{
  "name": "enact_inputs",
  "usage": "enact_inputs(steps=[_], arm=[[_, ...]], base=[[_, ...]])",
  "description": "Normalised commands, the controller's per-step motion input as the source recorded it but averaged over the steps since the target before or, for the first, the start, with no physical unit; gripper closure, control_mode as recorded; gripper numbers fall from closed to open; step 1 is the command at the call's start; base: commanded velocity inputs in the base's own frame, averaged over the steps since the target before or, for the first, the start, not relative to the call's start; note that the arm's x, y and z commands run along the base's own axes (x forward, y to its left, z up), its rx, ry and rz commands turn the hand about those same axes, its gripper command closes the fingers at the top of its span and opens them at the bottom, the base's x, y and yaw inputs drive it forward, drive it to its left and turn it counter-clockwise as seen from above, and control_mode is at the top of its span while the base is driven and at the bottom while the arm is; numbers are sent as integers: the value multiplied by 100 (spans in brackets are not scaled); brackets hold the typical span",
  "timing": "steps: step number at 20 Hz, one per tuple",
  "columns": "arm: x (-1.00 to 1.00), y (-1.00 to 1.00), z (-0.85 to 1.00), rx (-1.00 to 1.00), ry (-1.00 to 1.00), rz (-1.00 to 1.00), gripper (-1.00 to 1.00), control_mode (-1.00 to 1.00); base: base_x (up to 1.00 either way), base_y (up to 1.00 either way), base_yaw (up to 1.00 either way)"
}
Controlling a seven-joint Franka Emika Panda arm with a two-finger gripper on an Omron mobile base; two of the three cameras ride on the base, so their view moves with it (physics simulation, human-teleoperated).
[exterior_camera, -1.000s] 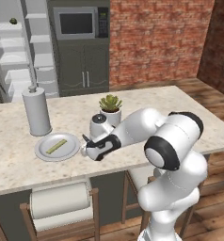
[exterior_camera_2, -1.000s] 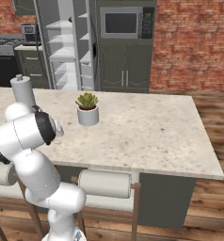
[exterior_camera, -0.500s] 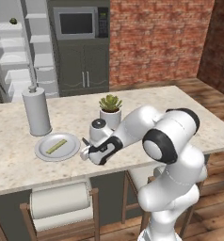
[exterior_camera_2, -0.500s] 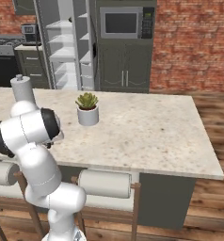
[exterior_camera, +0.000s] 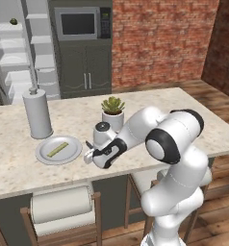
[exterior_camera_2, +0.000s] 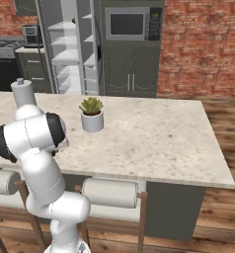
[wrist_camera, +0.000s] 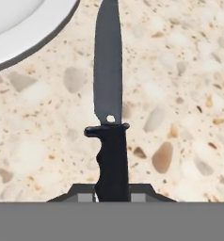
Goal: Retrieve the butter from the fridge and place it on a plate on the dining table. Then retrieve the butter knife by the fridge and place it near the plate.
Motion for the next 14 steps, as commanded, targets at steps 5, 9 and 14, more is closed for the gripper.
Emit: enact_inputs(steps=[5, 9, 14], arm=[[27, 0, -11, 0, 0, 0, -100, -100], [27, 0, -8, 0, 0, 0, -100, -100], [15, 0, -3, 0, 0, 0, -100, -100]], base=[[0, 0, 0], [0, 0, 0], [0, 0, 0]])
